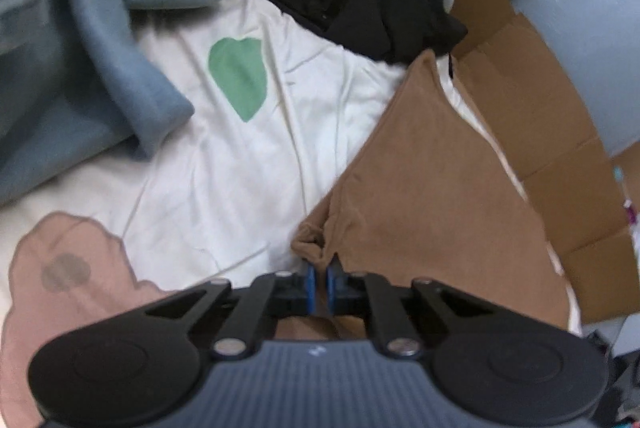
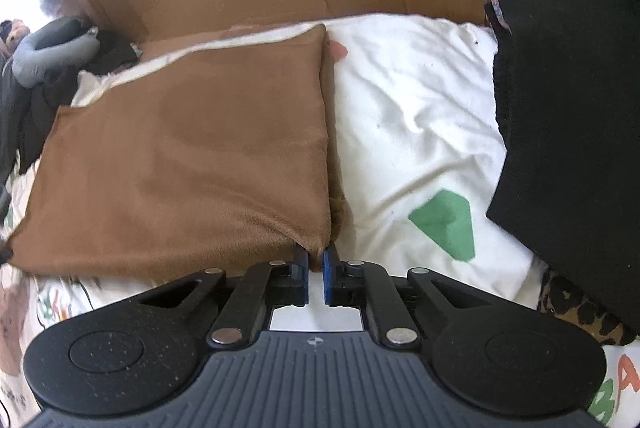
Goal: Fold clothes
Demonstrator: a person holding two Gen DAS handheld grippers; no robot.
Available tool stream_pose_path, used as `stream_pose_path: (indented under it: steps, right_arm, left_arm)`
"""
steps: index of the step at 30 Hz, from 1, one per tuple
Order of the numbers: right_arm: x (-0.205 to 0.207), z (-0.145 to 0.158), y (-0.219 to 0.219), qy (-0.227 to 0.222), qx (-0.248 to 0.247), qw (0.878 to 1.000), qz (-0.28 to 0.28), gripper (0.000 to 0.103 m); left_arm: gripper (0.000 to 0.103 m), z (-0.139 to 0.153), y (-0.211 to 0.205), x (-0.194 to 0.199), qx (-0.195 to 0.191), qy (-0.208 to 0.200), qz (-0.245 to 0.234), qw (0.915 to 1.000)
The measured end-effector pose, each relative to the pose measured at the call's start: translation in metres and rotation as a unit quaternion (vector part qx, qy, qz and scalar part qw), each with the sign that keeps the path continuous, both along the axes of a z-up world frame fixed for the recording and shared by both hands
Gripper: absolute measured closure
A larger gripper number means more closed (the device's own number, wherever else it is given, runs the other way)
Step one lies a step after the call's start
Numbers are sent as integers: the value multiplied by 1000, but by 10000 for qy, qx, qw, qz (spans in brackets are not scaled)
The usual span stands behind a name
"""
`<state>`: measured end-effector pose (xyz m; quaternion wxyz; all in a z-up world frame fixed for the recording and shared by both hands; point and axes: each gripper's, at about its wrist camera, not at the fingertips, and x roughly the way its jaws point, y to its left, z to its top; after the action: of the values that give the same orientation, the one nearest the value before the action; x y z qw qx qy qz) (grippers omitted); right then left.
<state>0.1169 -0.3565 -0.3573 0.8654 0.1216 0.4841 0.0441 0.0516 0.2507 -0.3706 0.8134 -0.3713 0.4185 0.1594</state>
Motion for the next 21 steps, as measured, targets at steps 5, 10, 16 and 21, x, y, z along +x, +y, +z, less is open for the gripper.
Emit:
stream_pose_path:
  steps: [5,10,16,21]
  right_arm:
    - [-8,-6,-3,183,-199,9996,18,95]
    - [-18,8,-12,14,-268,9994,-239,93]
    - [-14,28,2,-420,-153,9990,-15,93]
    - [-2,26,29,-471,-171,9978,431,91]
  left_arm:
    - [85,-2,3,-2,127,373,8,9992]
    - [83,21,6,-3,709,392,83,9967]
    - [65,44,-23,27,1121,134,-560,9920]
    - [65,42,-63,58,903,-37,-1285,9876]
